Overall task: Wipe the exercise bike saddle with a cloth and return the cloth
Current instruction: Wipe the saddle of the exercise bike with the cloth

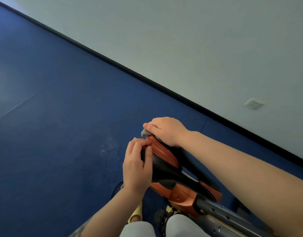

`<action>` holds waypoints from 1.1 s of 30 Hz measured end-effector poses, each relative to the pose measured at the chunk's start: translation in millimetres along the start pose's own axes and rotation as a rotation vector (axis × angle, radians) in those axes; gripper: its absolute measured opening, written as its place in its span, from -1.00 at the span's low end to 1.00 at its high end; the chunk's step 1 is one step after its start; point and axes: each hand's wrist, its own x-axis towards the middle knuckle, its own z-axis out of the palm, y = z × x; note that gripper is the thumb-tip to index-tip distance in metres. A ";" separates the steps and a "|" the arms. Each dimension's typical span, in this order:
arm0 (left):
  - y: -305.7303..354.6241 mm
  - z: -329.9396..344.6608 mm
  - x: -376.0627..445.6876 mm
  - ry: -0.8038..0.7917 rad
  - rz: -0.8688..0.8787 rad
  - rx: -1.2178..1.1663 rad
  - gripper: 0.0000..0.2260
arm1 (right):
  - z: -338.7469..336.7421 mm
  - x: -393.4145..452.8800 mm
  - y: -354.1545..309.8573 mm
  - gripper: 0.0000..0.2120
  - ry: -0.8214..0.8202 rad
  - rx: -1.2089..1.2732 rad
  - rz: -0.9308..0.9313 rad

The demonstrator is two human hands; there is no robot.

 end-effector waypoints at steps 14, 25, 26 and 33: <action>-0.2 -3.5 2.7 -0.076 0.079 0.072 -0.78 | 23.6 -47.5 12.8 -0.63 0.218 0.195 0.102; 23.8 -0.5 48.6 -0.391 0.357 0.190 -0.68 | 44.2 -88.0 6.0 -0.47 0.295 0.195 0.320; 22.6 2.3 51.6 -0.426 0.358 0.242 -0.67 | 47.2 -102.9 5.5 -0.46 0.278 0.178 0.340; 20.3 10.5 53.8 -0.470 0.324 0.339 -0.64 | 31.4 -66.7 5.6 -0.50 0.256 0.338 0.515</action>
